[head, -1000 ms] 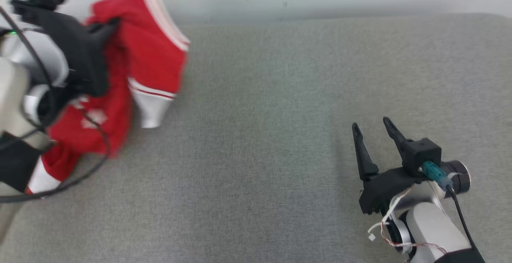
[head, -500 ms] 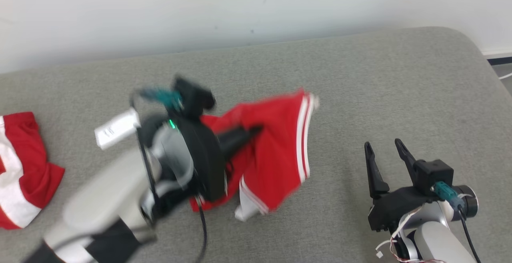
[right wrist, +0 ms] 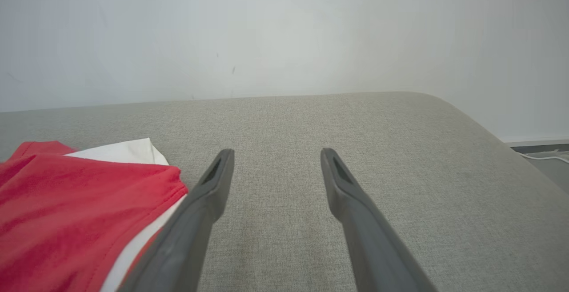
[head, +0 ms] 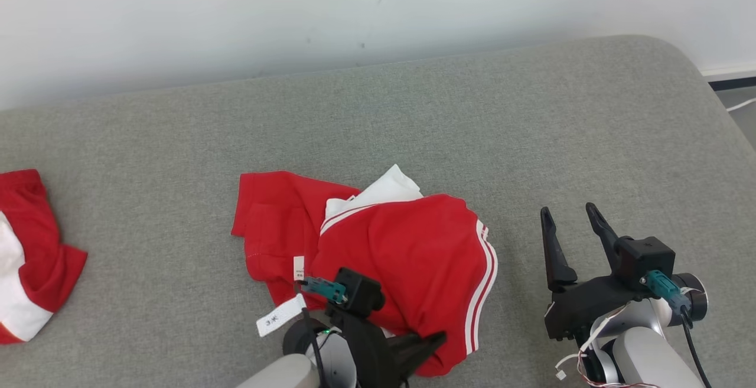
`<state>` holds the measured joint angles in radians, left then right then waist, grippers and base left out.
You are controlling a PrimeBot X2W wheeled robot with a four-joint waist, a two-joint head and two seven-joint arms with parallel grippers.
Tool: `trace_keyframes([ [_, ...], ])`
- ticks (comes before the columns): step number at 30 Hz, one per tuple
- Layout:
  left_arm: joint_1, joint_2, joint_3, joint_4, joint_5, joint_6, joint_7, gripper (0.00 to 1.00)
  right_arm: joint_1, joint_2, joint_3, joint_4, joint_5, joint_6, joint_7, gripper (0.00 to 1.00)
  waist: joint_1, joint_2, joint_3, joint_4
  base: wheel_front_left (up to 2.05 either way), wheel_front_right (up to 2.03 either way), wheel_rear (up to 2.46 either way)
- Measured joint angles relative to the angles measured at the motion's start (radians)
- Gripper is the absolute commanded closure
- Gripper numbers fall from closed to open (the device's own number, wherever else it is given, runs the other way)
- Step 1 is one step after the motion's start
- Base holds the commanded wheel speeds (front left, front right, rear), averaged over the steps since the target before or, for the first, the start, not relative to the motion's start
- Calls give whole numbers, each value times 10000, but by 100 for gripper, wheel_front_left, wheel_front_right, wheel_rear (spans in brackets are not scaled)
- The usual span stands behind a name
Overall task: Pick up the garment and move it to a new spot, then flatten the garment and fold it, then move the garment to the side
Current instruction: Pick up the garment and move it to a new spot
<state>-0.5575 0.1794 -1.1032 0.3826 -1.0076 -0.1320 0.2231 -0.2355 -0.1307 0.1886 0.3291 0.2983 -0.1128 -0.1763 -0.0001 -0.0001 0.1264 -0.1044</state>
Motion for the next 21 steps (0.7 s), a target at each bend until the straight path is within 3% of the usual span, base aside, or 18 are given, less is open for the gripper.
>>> trace_keyframes([
  [1, 5, -92, -31, 138, 23, 0, -105, 0, 1, 0, 0, 4, 2, 0, 0, 0, 0, 0, -9, 23, 0, 0, 0],
  [5, -6, -274, 44, 430, 63, 0, -485, 0, -8, 19, 10, 107, 4, 29, -12, 0, 0, 0, -66, 113, 0, 0, 0],
  [9, -42, -105, -29, 334, 512, 0, -748, 0, 9, 21, -19, 270, 38, 31, -92, 0, 0, 0, -193, 239, 0, 0, 0],
  [16, -7, 619, 585, -984, 577, 2, -1647, 0, 271, -15, -182, 464, 201, 73, -174, 0, 1, 0, -528, 499, 0, 0, 0],
  [21, -35, 1557, 1074, -558, 882, 531, -1954, 0, 426, 8, -90, 548, 270, 140, -174, 0, 0, 0, -761, 691, 0, 0, 0],
])
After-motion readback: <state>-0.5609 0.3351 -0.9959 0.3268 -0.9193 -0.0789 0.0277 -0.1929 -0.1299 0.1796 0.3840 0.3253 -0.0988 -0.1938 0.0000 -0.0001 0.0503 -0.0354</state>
